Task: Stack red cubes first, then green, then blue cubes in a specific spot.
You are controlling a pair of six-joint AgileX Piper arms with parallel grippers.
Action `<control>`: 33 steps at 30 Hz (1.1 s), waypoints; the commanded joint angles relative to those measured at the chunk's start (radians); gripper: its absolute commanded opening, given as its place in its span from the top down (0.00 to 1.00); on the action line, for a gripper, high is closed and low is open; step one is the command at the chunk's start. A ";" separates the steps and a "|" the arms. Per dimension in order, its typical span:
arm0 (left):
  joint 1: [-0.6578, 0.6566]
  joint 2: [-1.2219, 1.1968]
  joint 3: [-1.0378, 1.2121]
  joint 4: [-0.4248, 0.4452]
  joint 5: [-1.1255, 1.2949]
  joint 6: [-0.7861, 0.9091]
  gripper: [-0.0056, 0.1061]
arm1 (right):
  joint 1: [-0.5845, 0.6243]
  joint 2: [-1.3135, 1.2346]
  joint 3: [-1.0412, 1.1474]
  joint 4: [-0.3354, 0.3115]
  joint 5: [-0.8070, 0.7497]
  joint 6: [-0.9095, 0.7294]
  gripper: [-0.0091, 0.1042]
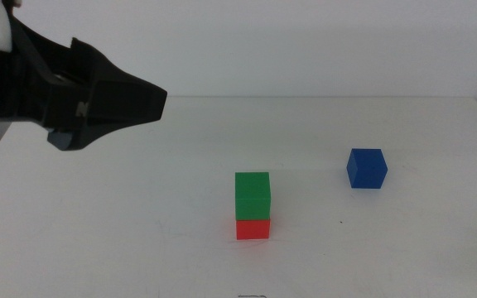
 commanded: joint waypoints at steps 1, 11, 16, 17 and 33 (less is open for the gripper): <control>0.002 -0.011 -0.021 -0.034 -0.064 0.000 0.11 | -0.007 0.018 -0.022 -0.009 -0.072 -0.012 0.33; 0.001 -0.010 -0.021 -0.031 -0.066 0.000 0.11 | -0.007 0.305 -0.349 -0.010 0.277 -0.012 0.33; 0.001 -0.010 -0.021 -0.031 -0.066 0.000 0.11 | -0.005 0.500 -0.531 -0.009 0.509 -0.012 0.33; 0.001 -0.010 -0.021 -0.031 -0.066 0.000 0.11 | -0.005 0.539 -0.574 -0.009 0.567 -0.012 0.33; 0.001 -0.010 -0.021 -0.030 -0.066 0.000 0.11 | 0.069 1.073 -1.044 0.066 0.980 0.031 0.33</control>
